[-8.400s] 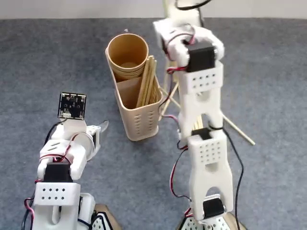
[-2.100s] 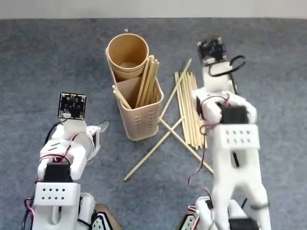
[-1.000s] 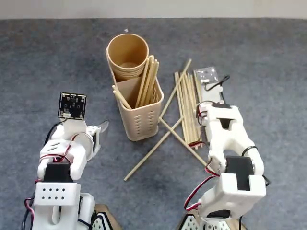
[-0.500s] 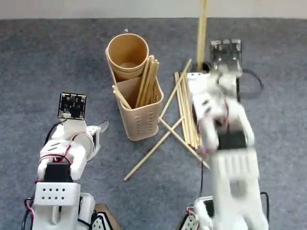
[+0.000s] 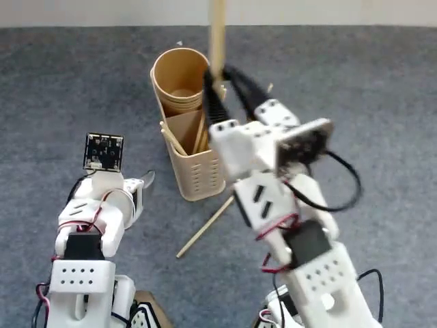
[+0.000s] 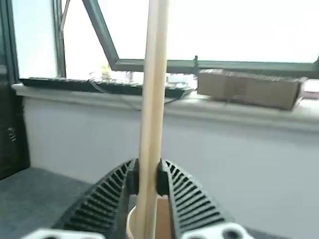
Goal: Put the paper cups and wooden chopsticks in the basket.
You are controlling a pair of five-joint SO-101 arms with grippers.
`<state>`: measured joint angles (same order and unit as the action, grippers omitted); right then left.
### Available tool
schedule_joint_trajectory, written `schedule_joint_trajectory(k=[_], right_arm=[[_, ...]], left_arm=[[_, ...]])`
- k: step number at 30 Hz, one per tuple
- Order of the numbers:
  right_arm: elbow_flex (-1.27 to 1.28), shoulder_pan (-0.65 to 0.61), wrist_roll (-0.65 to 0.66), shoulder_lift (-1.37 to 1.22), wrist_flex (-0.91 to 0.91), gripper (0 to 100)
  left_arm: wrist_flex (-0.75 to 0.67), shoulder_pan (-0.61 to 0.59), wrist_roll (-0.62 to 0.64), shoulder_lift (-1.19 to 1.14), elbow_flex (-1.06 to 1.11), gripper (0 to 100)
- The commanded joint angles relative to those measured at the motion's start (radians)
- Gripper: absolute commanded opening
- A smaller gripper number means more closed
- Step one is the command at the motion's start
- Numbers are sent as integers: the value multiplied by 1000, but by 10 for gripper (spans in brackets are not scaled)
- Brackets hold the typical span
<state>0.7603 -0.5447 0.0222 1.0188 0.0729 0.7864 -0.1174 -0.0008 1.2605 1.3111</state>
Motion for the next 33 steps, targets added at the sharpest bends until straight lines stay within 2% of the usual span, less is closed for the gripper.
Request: schedule_joint_trajectory(k=[1, 7, 11, 13, 20, 22, 26, 28, 30, 33], right_arm=[[61, -58, -60, -96, -128, 5], [56, -41, -66, -196, -131, 19], [39, -35, -66, -199, -124, 168], [39, -35, -66, -199, -124, 207], [30, 2, -66, -194, -77, 198], [-38, 53, -66, -193, 39, 198], [-309, 214, -52, -211, 544, 198], [-432, 286, 26, -237, 728, 198], [-455, 351, 87, -288, 854, 198], [-417, 423, 150, -394, 915, 198]], left_arm=[[-21, 7, 8, 10, -4, 263], [-20, 7, 8, 10, -2, 263], [-18, 7, 8, 10, -2, 263], [-18, 7, 8, 10, -2, 263], [-18, 7, 8, 10, -2, 263], [-18, 7, 8, 10, -2, 263], [-18, 8, 8, 10, -2, 263], [-18, 12, 8, 10, -2, 263], [-18, 12, 8, 10, -2, 263], [-18, 13, 8, 10, -2, 263]])
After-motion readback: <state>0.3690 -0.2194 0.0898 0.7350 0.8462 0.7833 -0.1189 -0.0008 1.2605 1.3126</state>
